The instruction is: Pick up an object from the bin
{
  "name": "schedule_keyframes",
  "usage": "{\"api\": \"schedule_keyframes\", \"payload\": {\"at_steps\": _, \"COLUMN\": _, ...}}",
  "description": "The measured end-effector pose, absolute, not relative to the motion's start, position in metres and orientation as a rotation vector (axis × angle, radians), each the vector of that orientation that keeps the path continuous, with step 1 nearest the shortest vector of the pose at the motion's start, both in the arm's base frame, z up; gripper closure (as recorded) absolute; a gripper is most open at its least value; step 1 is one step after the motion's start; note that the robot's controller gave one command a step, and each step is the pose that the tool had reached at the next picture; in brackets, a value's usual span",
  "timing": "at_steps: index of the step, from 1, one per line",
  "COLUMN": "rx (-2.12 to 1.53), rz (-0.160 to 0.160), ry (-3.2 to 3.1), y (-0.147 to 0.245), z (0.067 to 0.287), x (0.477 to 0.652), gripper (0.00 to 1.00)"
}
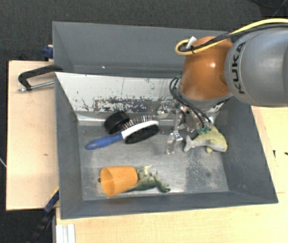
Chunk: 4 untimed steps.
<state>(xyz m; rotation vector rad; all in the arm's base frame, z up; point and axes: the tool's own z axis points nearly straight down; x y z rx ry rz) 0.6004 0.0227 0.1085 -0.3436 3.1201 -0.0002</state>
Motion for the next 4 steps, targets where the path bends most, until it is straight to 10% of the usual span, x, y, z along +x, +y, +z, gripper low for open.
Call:
{"api": "schedule_keyframes", "payload": {"at_steps": 1, "rx": -0.153, "rz": 0.003, "ry": 3.116, "y": 0.077, "z": 0.077, "x": 0.601, "gripper": 0.00}}
{"api": "schedule_keyframes", "payload": {"at_steps": 2, "rx": -0.154, "rz": -0.003, "ry": 3.115, "y": 0.074, "z": 0.078, "x": 0.602, "gripper": 1.00}}
{"api": "schedule_keyframes", "payload": {"at_steps": 3, "rx": -0.428, "rz": -0.027, "ry": 3.099, "y": 0.087, "z": 0.092, "x": 0.604, "gripper": 1.00}}
{"api": "schedule_keyframes", "payload": {"at_steps": 4, "rx": -0.459, "rz": 0.002, "ry": 3.095, "y": 0.103, "z": 0.215, "x": 0.569, "gripper": 1.00}}
